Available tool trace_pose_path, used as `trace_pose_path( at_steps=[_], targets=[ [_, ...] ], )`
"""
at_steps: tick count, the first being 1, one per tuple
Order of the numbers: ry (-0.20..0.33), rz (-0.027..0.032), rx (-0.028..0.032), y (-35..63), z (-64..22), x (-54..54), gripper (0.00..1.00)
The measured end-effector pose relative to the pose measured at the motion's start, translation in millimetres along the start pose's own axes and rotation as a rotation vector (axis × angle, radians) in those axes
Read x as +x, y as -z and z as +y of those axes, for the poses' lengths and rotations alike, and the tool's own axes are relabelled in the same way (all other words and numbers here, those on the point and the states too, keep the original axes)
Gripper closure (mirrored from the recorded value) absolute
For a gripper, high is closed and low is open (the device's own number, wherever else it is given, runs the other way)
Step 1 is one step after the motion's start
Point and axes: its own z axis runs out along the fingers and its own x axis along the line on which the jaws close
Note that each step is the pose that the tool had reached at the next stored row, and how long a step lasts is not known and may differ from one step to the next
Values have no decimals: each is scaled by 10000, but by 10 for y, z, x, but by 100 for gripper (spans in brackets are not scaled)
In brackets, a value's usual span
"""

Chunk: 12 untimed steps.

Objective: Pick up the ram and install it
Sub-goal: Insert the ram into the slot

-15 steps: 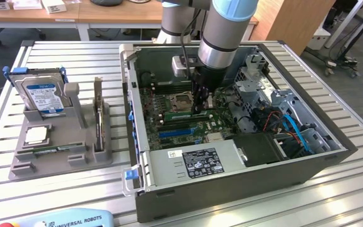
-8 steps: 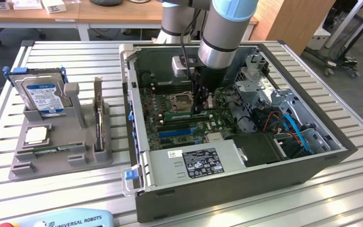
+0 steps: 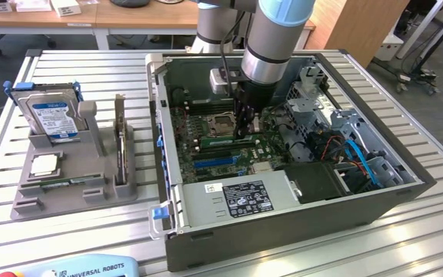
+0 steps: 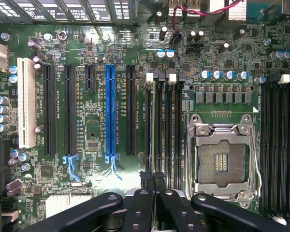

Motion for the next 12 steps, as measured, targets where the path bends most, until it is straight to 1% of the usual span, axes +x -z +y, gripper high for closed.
trace_pose_path(
  at_steps=[12],
  targets=[
    [0, -1, 1, -1, 0, -8, 88]
  ],
)
